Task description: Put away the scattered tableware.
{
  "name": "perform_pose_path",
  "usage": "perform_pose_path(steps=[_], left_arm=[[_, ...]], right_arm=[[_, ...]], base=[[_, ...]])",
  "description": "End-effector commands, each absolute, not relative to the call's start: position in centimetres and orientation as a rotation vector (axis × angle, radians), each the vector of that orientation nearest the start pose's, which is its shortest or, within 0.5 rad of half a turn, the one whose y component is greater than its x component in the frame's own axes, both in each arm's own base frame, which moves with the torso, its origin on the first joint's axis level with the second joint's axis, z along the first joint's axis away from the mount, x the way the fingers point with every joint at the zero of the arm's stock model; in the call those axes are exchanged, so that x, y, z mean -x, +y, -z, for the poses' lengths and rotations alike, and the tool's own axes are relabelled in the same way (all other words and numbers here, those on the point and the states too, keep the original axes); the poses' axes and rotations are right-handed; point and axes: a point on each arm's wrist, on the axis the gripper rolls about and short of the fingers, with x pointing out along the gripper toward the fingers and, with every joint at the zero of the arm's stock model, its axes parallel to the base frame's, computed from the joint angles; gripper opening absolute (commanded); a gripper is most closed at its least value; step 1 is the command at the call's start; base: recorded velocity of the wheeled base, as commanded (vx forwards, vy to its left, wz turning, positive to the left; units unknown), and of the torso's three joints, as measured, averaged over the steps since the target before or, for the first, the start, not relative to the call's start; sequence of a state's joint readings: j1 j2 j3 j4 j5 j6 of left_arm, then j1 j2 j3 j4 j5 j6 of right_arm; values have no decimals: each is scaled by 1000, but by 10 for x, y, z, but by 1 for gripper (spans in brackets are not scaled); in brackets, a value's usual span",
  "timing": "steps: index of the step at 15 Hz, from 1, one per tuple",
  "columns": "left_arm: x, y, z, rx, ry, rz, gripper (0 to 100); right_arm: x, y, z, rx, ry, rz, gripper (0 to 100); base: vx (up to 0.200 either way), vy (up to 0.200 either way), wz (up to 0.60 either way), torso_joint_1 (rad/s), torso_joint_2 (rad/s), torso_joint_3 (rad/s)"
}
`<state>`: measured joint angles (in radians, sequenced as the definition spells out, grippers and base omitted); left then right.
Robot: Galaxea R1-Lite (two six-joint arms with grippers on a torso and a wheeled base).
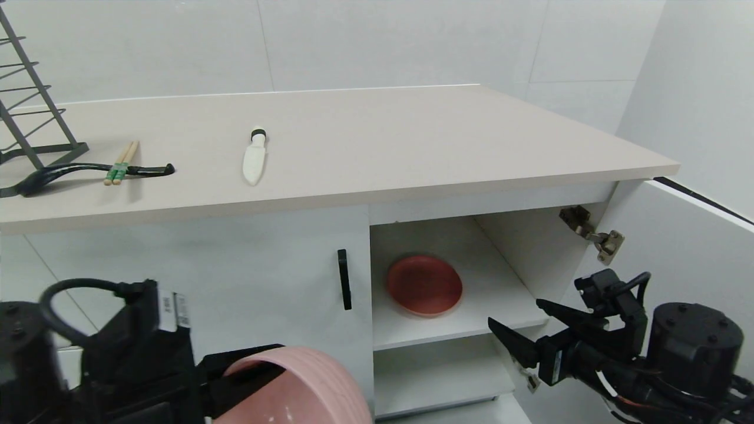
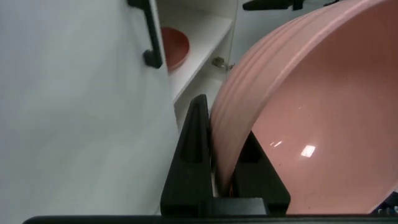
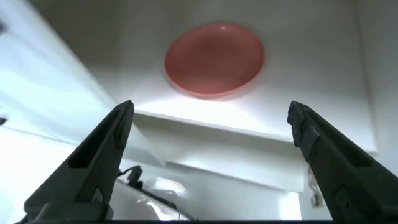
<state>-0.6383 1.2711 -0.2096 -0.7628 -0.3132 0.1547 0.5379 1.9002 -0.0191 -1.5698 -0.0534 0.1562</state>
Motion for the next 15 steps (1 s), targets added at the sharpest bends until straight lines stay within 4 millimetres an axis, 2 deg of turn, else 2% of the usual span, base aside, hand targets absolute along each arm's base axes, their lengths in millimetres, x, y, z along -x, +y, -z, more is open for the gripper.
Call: perform_pose_path(steps=[1, 3, 6, 9, 11, 14, 15], left_arm=[[-141, -149, -126, -276, 317, 1041, 0], [-148, -176, -117, -290, 294, 1069, 0], [-156, -196, -99, -325, 284, 982, 0], [-159, -238, -84, -361, 247, 912, 0], [-170, -270, -71, -382, 216, 790, 0], [-183, -294, -60, -365, 172, 719, 0], [-184, -295, -58, -365, 171, 711, 0]], right_arm=[[-176, 104, -75, -76, 289, -461, 100], [-176, 104, -75, -76, 288, -455, 100], [-175, 102, -80, -85, 263, -449, 100], [-174, 99, -86, -95, 237, -443, 100], [-172, 97, -92, -113, 205, -416, 100], [-171, 95, -95, -118, 190, -408, 100], [-171, 95, -95, -119, 188, -405, 100]], base=[[0, 0, 0, 0, 0, 0], [0, 0, 0, 0, 0, 0], [0, 0, 0, 0, 0, 0], [0, 0, 0, 0, 0, 0], [0, 0, 0, 0, 0, 0], [0, 0, 0, 0, 0, 0], [0, 0, 0, 0, 0, 0]])
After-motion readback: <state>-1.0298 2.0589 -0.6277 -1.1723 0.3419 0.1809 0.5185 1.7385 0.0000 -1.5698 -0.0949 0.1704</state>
